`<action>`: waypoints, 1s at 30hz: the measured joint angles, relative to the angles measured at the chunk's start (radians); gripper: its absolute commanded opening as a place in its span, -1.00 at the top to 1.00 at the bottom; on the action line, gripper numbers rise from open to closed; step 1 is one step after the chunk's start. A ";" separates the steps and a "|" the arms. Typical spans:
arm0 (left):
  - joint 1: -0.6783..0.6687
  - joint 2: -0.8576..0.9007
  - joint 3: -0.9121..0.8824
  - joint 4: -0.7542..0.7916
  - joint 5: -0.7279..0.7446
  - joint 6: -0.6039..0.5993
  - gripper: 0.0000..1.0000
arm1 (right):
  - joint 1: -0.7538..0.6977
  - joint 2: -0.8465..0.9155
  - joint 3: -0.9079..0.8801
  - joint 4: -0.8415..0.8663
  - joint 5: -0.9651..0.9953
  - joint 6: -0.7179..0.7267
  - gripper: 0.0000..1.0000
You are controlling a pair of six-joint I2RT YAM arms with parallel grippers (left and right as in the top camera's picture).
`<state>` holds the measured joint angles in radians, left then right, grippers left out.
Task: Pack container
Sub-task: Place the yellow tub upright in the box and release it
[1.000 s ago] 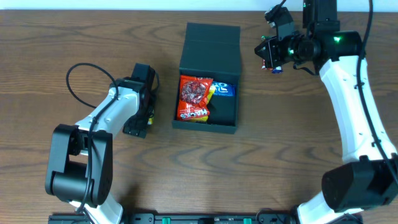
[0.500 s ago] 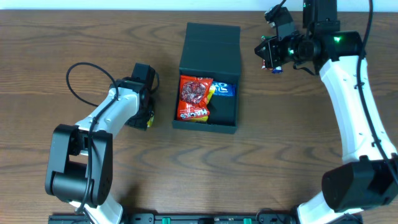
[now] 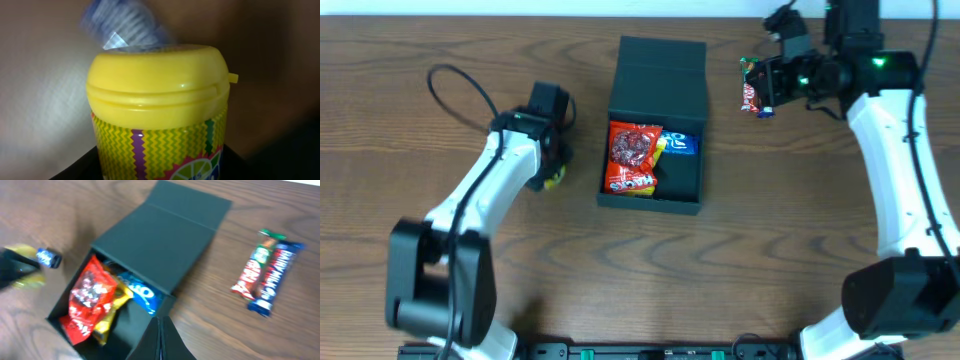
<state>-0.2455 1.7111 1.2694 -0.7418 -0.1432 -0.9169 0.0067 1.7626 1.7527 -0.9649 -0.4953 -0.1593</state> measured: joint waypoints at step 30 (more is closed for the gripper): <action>-0.418 0.116 0.095 0.214 0.220 0.624 0.88 | -0.198 0.000 0.000 -0.019 0.016 0.054 0.97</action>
<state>-0.6640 1.8271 1.3647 -0.5274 0.0765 -0.2924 -0.1913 1.7626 1.7527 -0.9844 -0.4793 -0.1051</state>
